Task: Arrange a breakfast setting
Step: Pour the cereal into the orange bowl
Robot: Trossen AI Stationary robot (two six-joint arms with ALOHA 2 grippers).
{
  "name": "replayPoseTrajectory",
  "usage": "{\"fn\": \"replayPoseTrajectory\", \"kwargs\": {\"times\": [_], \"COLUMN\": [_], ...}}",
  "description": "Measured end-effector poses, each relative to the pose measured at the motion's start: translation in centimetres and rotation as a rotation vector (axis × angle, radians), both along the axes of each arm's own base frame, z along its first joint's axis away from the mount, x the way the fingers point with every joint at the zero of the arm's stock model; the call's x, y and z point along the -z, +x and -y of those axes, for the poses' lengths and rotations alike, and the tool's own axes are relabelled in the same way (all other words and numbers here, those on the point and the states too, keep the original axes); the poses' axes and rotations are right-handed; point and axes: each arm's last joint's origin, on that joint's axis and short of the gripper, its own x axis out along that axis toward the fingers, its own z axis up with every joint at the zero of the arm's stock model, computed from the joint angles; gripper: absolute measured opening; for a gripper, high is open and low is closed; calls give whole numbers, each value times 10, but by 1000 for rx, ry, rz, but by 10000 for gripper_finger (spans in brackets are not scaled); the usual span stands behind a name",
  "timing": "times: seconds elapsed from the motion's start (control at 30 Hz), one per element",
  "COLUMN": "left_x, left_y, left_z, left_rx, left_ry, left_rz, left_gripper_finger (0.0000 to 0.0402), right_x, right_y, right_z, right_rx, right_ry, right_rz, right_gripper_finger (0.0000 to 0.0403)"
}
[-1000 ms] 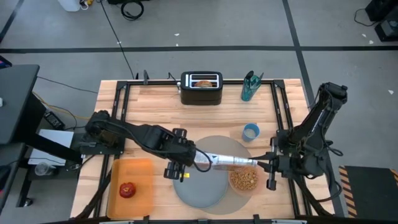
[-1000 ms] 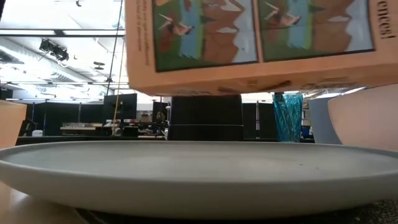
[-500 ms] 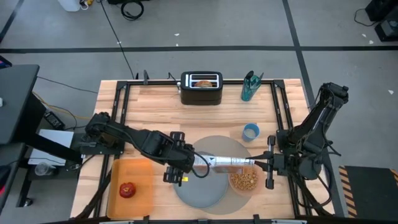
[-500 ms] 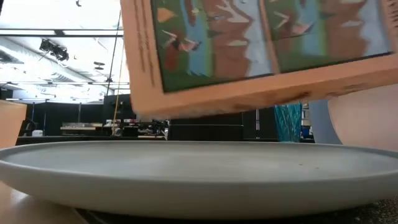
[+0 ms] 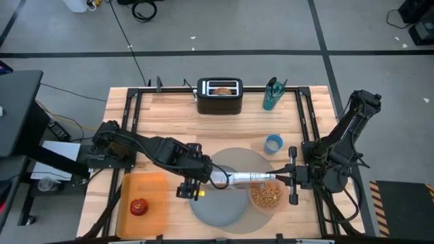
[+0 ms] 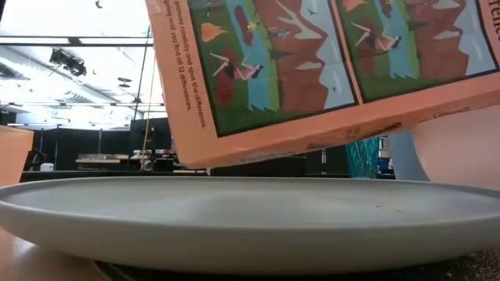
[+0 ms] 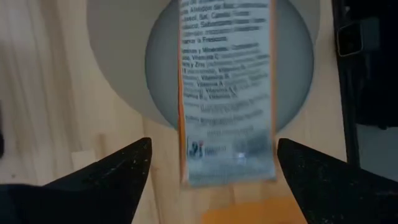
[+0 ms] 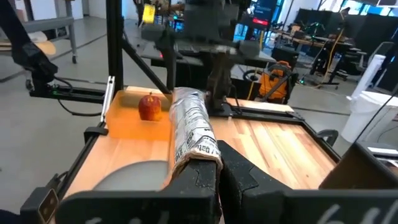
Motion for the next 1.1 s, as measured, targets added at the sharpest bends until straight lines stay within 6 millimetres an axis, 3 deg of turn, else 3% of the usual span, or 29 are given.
{"fn": "replayPoseTrajectory", "kwargs": {"times": [0.17, 0.4, 0.77, 0.97, 1.1], "left_x": [-14, -26, 5, 12, 15], "left_y": [-1, 24, 61, 66, 67], "left_z": [-4, 6, 5, 0, 1], "left_rx": [-1, 45, -27, -49, -44], "left_ry": [-24, -36, 35, 41, 47], "left_rz": [109, 386, 410, 383, 373], "left_gripper_finger": [356, 356, 356, 352, 322], "right_x": [1, 1, 2, 2, 1], "right_y": [0, 3, 6, 4, 2], "right_z": [1, 4, 7, 5, 3], "right_rx": [6, 21, 8, -17, -30], "right_ry": [13, 15, 22, 22, 16], "right_rz": [-9, -12, -29, -28, -25], "right_gripper_finger": [7, 7, 8, 10, 10]}}
